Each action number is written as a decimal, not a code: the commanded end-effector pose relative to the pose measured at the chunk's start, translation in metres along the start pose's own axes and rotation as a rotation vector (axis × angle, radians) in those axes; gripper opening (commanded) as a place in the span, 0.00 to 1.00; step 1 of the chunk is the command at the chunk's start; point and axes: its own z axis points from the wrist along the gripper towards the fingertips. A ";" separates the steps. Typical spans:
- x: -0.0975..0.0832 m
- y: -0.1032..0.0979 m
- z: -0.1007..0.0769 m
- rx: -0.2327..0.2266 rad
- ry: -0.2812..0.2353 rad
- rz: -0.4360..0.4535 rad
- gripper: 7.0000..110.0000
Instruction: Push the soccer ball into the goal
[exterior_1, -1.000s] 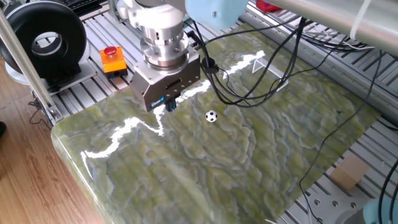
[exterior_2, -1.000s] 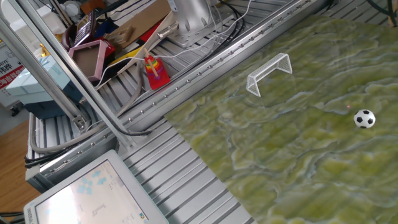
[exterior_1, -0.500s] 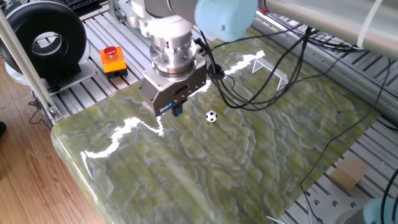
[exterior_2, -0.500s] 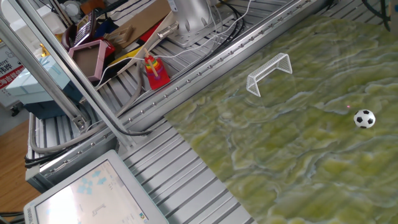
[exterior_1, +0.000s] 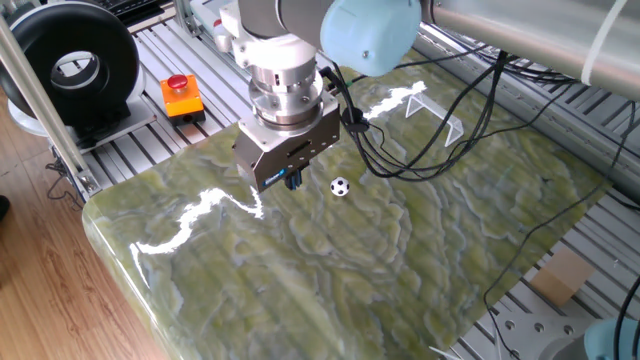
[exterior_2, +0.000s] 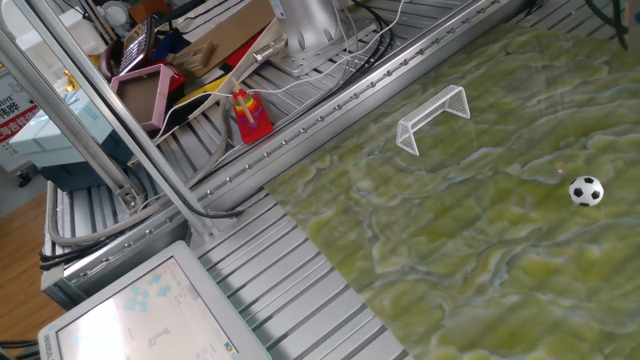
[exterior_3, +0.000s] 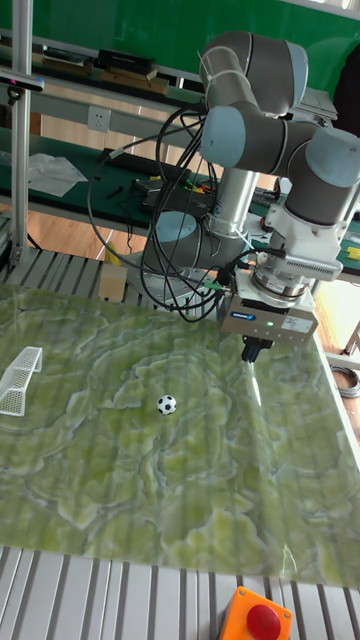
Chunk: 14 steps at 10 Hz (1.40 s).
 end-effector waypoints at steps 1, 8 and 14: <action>-0.014 0.007 -0.001 -0.030 -0.058 -0.050 0.00; -0.022 0.013 -0.002 -0.054 -0.091 -0.058 0.00; -0.022 0.025 0.016 -0.084 -0.025 -0.041 0.00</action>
